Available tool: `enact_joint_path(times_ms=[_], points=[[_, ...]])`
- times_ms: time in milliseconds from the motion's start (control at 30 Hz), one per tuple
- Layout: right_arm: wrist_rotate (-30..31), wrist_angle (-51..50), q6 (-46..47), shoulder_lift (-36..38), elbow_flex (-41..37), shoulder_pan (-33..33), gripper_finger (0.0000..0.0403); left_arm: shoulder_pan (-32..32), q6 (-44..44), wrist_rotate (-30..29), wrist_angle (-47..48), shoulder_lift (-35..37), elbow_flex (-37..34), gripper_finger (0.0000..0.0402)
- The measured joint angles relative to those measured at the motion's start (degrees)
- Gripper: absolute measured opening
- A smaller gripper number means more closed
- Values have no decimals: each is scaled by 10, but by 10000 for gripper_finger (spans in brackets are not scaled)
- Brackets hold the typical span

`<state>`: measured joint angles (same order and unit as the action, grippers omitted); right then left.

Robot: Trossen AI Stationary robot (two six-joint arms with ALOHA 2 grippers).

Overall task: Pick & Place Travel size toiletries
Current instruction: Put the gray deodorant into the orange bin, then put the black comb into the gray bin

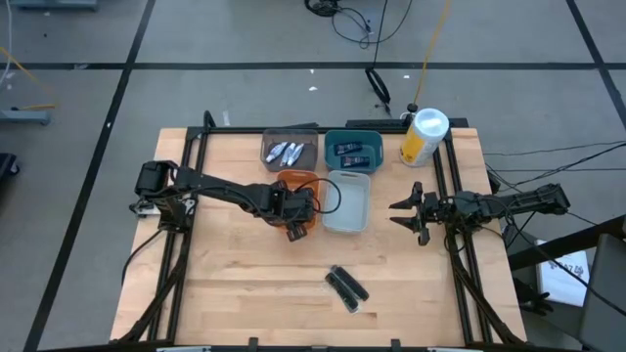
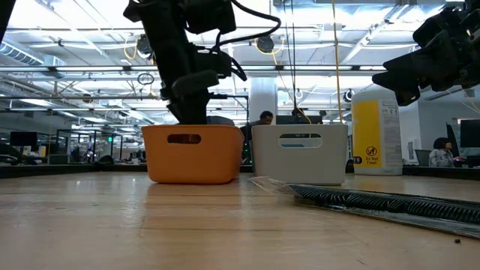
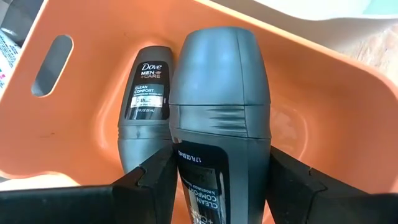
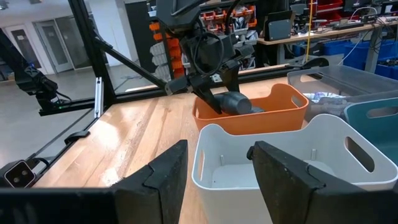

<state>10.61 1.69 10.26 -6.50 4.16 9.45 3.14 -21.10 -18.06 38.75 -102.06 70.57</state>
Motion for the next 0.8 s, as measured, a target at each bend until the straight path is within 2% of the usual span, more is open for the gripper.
enact_joint_path(times_ms=[367,667,800], points=[[0,0,0,0,0,0,171,0,-19,0,1,0,0,193],[0,0,0,0,0,0,171,0,-19,1,2,0,0,262],[0,0,0,0,0,0,171,0,-19,1,2,0,0,279]])
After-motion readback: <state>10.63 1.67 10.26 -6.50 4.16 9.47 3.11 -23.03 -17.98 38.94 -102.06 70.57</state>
